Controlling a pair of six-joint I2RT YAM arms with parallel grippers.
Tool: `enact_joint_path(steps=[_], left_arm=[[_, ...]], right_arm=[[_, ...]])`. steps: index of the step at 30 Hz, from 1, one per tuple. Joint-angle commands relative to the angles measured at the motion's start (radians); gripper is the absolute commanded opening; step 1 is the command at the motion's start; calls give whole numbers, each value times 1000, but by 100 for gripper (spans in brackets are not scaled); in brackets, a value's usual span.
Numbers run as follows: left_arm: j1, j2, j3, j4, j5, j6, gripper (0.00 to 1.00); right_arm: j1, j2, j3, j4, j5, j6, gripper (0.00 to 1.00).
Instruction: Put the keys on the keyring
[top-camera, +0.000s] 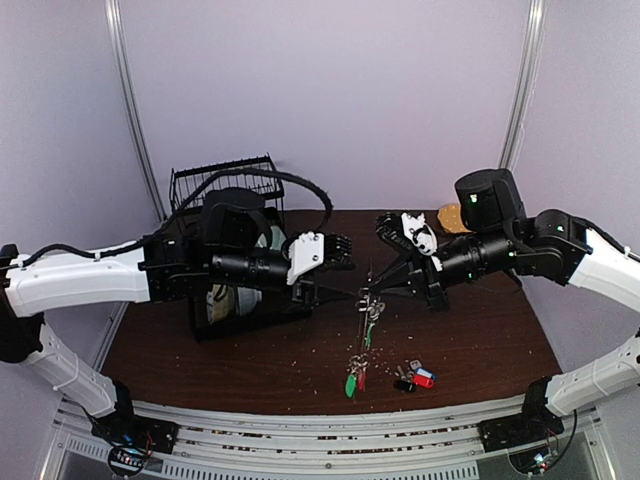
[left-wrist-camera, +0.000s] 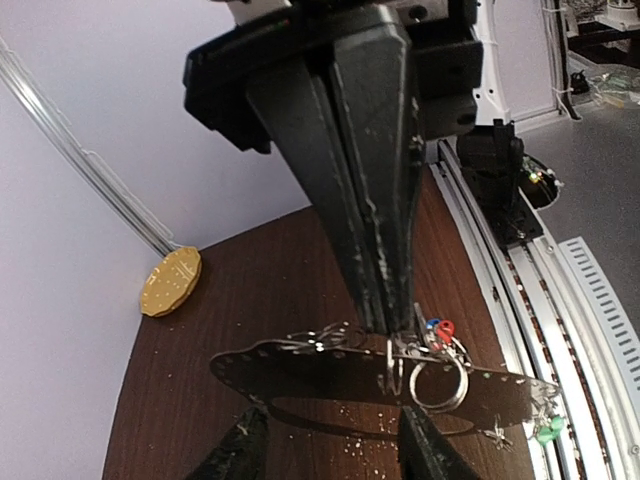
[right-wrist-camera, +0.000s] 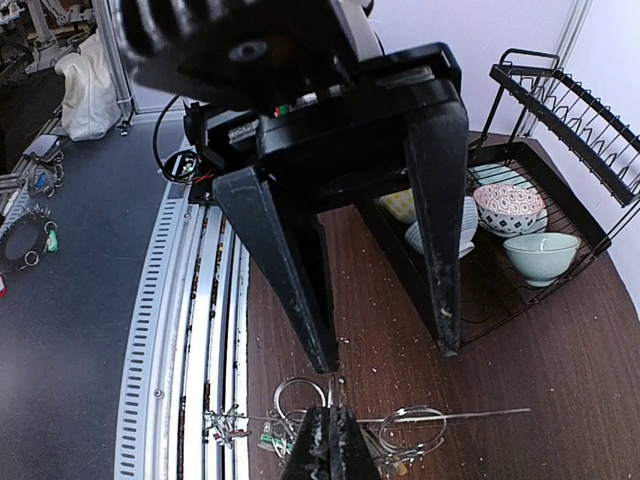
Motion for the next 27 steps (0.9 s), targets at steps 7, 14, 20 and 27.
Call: enact_joint_path(steps=[7,14,20,27], left_arm=[[10,39,48,22,134,-32,34],[10,42,58,37,109,-44,28],[10,30,66,29,154,-49,40],[25,28,70,22,186,-62,27]], right_arm=[[5,-16,12,60,-19,4,0],[4,-21,4,70,-19,7,0],[5,-22,-1,79,-22,10,0],[5,-25,-6,88,-25,15,0]])
